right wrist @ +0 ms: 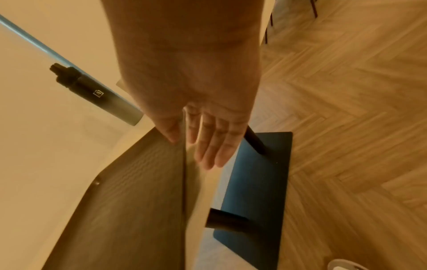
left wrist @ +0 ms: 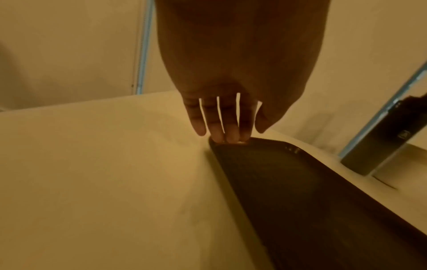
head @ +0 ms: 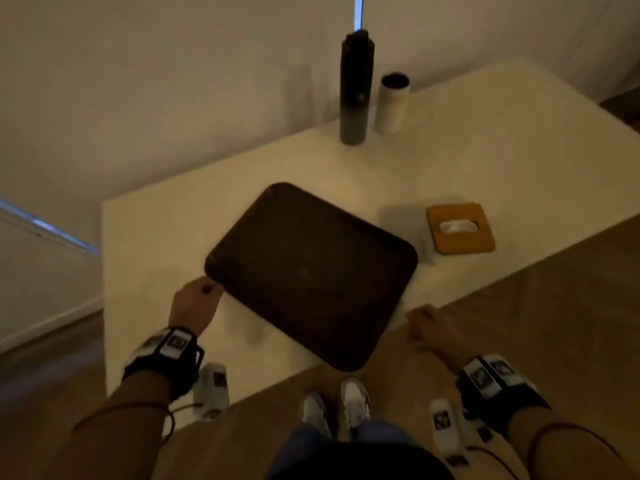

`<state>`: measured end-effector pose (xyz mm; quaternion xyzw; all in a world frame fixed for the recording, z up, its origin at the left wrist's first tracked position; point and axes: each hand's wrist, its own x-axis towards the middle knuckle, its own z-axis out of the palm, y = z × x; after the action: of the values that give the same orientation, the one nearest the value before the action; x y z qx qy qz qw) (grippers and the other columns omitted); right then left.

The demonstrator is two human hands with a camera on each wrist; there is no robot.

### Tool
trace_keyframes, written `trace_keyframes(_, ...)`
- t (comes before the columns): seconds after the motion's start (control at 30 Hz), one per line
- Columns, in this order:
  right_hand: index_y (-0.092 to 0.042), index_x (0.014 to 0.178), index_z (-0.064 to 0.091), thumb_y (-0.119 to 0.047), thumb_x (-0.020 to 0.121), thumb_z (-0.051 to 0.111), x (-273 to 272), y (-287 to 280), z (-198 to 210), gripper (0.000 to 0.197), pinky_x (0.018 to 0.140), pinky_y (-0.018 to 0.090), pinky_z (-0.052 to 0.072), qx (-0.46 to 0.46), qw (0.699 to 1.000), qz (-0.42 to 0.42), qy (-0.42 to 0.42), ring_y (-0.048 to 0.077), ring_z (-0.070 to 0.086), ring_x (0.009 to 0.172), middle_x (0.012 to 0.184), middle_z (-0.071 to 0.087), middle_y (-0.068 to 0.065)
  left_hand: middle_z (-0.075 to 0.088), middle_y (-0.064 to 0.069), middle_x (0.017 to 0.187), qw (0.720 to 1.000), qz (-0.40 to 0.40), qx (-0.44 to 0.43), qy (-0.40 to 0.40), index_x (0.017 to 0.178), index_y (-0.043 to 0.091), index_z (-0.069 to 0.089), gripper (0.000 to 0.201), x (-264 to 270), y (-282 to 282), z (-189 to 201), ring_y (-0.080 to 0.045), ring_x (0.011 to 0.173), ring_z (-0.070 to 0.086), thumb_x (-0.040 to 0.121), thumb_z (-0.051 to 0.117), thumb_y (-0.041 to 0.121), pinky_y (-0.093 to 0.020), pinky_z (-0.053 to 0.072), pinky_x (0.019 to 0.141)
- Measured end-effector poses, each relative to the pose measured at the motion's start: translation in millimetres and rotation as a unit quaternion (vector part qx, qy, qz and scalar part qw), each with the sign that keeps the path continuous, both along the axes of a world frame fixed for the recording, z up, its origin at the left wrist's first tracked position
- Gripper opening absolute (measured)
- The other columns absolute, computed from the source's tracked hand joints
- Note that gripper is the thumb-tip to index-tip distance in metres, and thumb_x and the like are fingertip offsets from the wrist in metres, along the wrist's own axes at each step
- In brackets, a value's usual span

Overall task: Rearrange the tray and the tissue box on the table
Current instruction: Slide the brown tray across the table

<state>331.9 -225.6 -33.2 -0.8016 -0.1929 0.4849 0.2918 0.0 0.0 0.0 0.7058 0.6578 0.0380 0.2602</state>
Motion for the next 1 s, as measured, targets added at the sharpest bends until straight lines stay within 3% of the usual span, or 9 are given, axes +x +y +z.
trace_keyframes(0.1,-0.012,0.099,0.056,-0.021,0.094,0.058,2.6,21.1,-12.2,0.011,0.067,0.038,0.052,0.022,0.993,-0.110,0.038,0.026,0.064,0.073,0.092,0.067,0.017,0.070,-0.021,0.106,1.000,-0.006,-0.009,0.015,0.097,0.005,0.068,0.022,22.6,16.0,-6.4,-0.039,0.103,0.062,0.091,0.057,0.023,-0.037,0.044,0.085)
trace_keyframes(0.17,-0.010,0.105,0.054,-0.022,0.090,0.062,2.9,36.1,-17.5,0.021,0.073,0.043,0.055,0.021,0.987,-0.149,0.047,0.029,0.066,0.078,0.096,0.068,0.018,0.069,-0.018,0.106,0.999,-0.014,-0.020,0.022,0.099,0.007,0.068,0.023,37.0,24.5,-10.0,-0.037,0.104,0.062,0.091,0.057,0.025,-0.037,0.044,0.086)
trace_keyframes(0.33,-0.010,0.109,0.053,-0.018,0.084,0.064,-0.2,53.4,-28.2,0.029,0.069,0.041,0.059,-0.020,0.985,-0.168,0.015,0.035,0.071,0.084,0.105,0.070,0.019,0.061,-0.018,0.111,0.998,-0.035,-0.011,0.044,0.102,0.010,0.066,0.023,54.5,55.9,-27.2,-0.040,0.104,0.058,0.088,0.055,0.025,-0.041,0.045,0.087)
trace_keyframes(0.43,-0.013,0.107,0.052,-0.013,0.085,0.062,-3.7,57.2,-34.5,0.024,0.076,0.047,0.061,-0.025,0.983,-0.179,-0.001,0.034,0.071,0.090,0.107,0.070,0.017,0.052,-0.021,0.121,0.995,-0.029,0.017,0.094,0.114,0.010,0.062,0.031,61.0,84.5,-34.0,-0.044,0.112,0.051,0.088,0.052,0.023,-0.049,0.046,0.094)
trace_keyframes(0.63,-0.013,0.107,0.054,-0.009,0.088,0.059,-10.7,59.4,-40.5,0.020,0.071,0.048,0.061,-0.021,0.973,-0.229,-0.010,0.036,0.071,0.086,0.103,0.069,0.019,0.044,-0.021,0.138,0.989,-0.053,0.017,0.139,0.133,0.012,0.050,0.042,73.4,142.4,-45.0,-0.045,0.124,0.043,0.092,0.048,0.021,-0.056,0.042,0.098)
trace_keyframes(0.87,-0.018,0.105,0.057,-0.014,0.089,0.060,-6.3,82.7,-41.6,0.017,0.070,0.045,0.061,-0.014,0.969,-0.240,-0.057,0.032,0.070,0.081,0.096,0.069,0.018,0.057,-0.026,0.126,0.993,-0.060,0.008,0.097,0.124,0.006,0.060,0.035,69.9,171.2,-57.8,-0.046,0.113,0.055,0.092,0.045,0.012,-0.048,0.045,0.090)
trace_keyframes(1.0,-0.021,0.114,0.057,-0.023,0.085,0.065,0.7,116.3,-41.9,0.031,0.080,0.052,0.059,0.004,0.966,-0.247,-0.080,0.030,0.070,0.086,0.100,0.070,0.014,0.060,-0.024,0.125,0.996,-0.023,0.009,0.089,0.121,0.006,0.061,0.034,55.1,181.7,-57.2,-0.044,0.111,0.057,0.092,0.044,0.010,-0.046,0.046,0.087)
